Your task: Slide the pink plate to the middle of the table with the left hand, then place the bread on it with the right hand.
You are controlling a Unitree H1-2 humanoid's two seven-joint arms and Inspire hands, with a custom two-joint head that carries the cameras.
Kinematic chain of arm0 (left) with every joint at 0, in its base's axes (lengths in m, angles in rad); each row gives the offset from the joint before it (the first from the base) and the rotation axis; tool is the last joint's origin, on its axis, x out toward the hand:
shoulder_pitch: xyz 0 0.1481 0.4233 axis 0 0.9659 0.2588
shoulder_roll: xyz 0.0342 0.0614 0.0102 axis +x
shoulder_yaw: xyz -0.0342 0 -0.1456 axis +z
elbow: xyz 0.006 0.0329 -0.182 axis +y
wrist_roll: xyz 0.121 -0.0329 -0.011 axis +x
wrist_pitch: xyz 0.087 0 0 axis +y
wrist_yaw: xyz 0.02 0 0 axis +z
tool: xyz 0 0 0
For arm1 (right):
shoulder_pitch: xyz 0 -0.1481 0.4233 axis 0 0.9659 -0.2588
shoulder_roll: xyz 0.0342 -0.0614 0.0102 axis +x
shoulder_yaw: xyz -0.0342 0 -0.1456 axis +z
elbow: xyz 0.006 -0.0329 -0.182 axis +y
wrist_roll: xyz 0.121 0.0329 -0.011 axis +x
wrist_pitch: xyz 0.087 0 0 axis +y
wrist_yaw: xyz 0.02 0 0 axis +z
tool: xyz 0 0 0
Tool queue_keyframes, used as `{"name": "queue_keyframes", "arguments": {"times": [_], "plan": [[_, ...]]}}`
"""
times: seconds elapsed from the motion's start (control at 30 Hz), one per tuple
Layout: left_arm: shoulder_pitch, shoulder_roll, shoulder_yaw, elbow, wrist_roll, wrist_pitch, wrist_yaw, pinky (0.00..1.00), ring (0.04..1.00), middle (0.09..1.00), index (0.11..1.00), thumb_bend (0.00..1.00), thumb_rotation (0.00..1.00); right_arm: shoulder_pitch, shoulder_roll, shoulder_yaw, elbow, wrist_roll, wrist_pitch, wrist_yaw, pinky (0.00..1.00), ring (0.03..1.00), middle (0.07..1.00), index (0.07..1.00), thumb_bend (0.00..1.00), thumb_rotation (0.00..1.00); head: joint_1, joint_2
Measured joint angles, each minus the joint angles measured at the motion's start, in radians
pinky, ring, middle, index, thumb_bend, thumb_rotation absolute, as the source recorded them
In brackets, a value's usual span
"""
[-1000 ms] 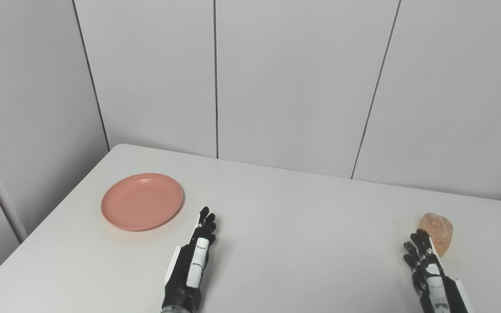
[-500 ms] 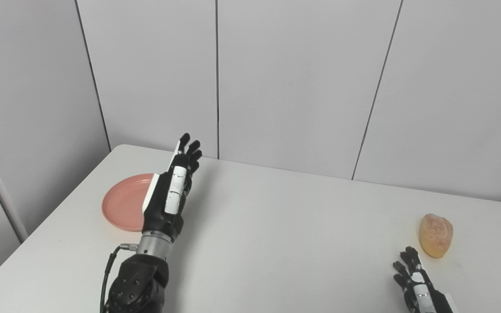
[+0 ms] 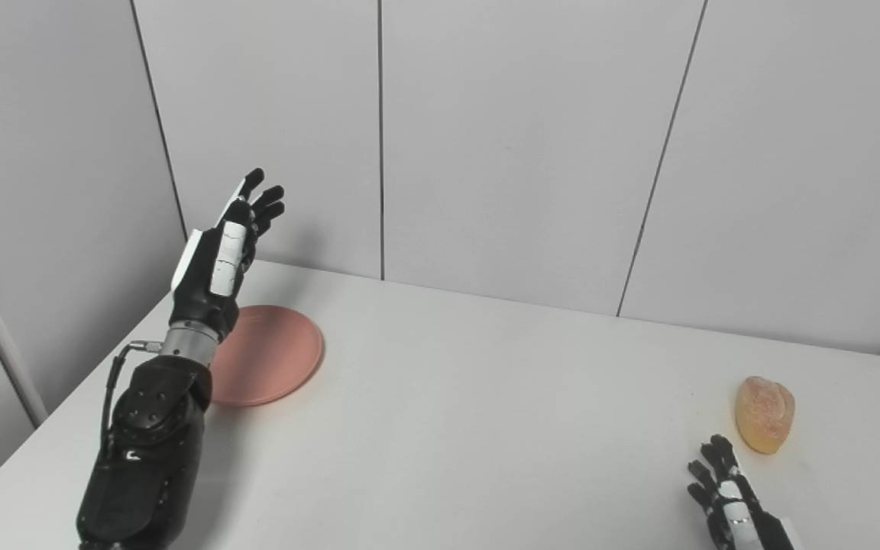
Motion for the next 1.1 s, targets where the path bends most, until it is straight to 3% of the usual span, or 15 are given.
{"name": "queue_keyframes", "arguments": {"times": [0.27, 0.4, 0.53, 0.7, 1.1], "plan": [[-0.076, 0.067, 0.033, 0.283, -0.045, -0.125, -0.073, 0.85, 0.853, 0.857, 0.887, 1.0, 1.0, 0.0, 0.0, 0.0, -0.001, 0.007, 0.0, 0.002, 0.98, 0.968, 0.997, 1.0, 0.75, 0.88, 0.0, 0.008], [-0.102, 0.089, 0.043, 0.38, -0.094, -0.144, -0.118, 0.92, 0.892, 0.885, 0.914, 1.0, 1.0, 0.0, -0.001, -0.002, -0.002, 0.016, 0.0, 0.003, 0.98, 0.968, 0.998, 1.0, 0.76, 0.88, -0.003, 0.014], [-0.123, 0.102, 0.066, 0.459, -0.138, -0.152, -0.151, 0.9, 0.898, 0.891, 0.919, 1.0, 1.0, 0.001, -0.003, -0.002, -0.003, 0.018, 0.0, 0.003, 0.98, 0.969, 1.0, 1.0, 0.76, 0.89, -0.002, 0.018], [-0.141, 0.11, 0.079, 0.57, -0.149, -0.17, -0.152, 0.94, 0.925, 0.924, 0.949, 1.0, 1.0, 0.002, -0.004, -0.003, -0.004, 0.02, 0.0, 0.003, 0.98, 0.967, 0.999, 1.0, 0.77, 0.89, 0.0, 0.023], [-0.139, 0.133, 0.084, 0.795, -0.124, -0.248, -0.108, 0.95, 0.926, 0.908, 0.951, 1.0, 1.0, 0.012, -0.002, -0.015, -0.003, 0.05, -0.023, 0.018, 0.94, 0.958, 0.987, 0.997, 0.78, 0.93, -0.003, 0.04]]}}
